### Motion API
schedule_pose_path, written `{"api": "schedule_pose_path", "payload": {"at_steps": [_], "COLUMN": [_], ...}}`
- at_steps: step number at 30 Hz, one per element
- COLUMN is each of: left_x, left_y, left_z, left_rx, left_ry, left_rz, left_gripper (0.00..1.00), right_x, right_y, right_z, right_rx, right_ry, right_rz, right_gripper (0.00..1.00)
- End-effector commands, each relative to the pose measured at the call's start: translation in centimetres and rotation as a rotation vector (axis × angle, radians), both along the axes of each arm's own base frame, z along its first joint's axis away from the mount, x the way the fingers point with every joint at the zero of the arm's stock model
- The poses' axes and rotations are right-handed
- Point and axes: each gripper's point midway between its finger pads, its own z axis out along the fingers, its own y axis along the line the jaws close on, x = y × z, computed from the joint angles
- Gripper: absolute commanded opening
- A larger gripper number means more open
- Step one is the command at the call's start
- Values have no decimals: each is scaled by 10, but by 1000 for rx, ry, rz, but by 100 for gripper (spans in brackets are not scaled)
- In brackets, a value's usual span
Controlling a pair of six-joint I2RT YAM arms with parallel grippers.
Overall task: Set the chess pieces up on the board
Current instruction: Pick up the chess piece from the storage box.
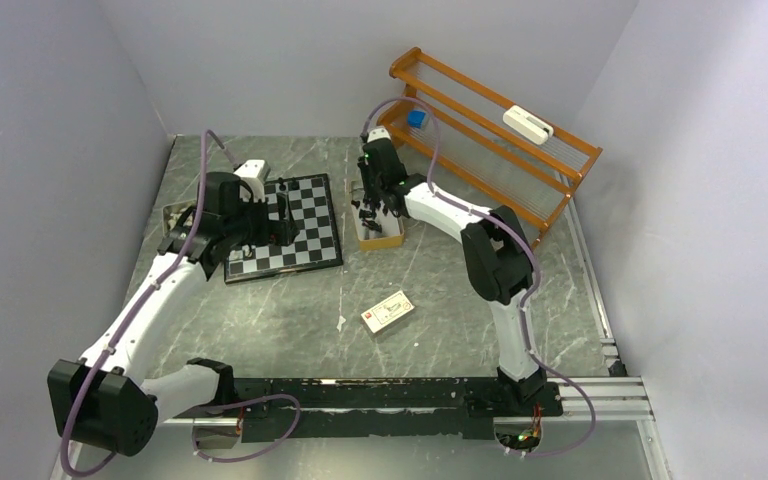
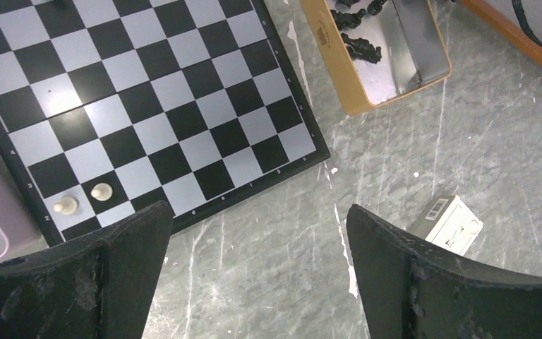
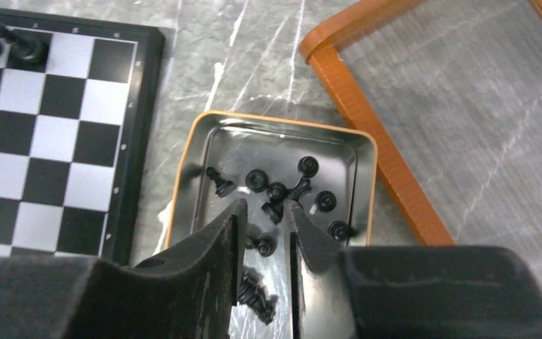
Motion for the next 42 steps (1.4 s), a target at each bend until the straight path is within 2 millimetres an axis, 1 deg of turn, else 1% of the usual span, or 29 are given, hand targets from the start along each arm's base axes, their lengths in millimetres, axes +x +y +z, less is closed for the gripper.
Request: {"api": "schedule_pose_path", "payload": {"at_steps": [1, 6, 8, 10, 12, 13, 16, 25, 31, 35, 42], "left_x": [-2, -2, -3, -4, -5, -4, -5, -4, -5, -4, -5], "left_y": [11, 21, 26, 27, 28, 32, 36, 37, 38, 39, 39], "left_z": [11, 21, 24, 28, 31, 32, 34, 34, 35, 37, 38], "left_rx": [38, 61, 73, 69, 66, 79, 85, 88, 88, 87, 87], "left_ry": [-44, -85, -98, -112, -121, -126, -135, -135, -139, -143, -146], "left_rz": [34, 83, 106, 111, 112, 135, 151, 159, 162, 166, 166], "left_gripper": [98, 98, 98, 98, 98, 98, 98, 98, 98, 98, 98], "right_x": [14, 21, 21, 21, 21, 22, 24, 32, 31, 30, 31], "right_y": [-1, -3, 0, 5, 8, 9, 12, 15, 18, 17, 17], "right_z": [-4, -18, -23, -27, -33, -36, -42, -51, -60, -62, -67], "right_rx": [-31, -47, -38, -29, -24, -26, -33, -50, -56, -72, -90], "right_ry": [9, 25, 32, 39, 51, 55, 65, 65, 83, 76, 82], "right_rz": [10, 19, 35, 55, 68, 69, 74, 73, 72, 70, 62], "right_gripper": [29, 27, 27, 27, 29, 29, 31, 32, 31, 28, 29]}}
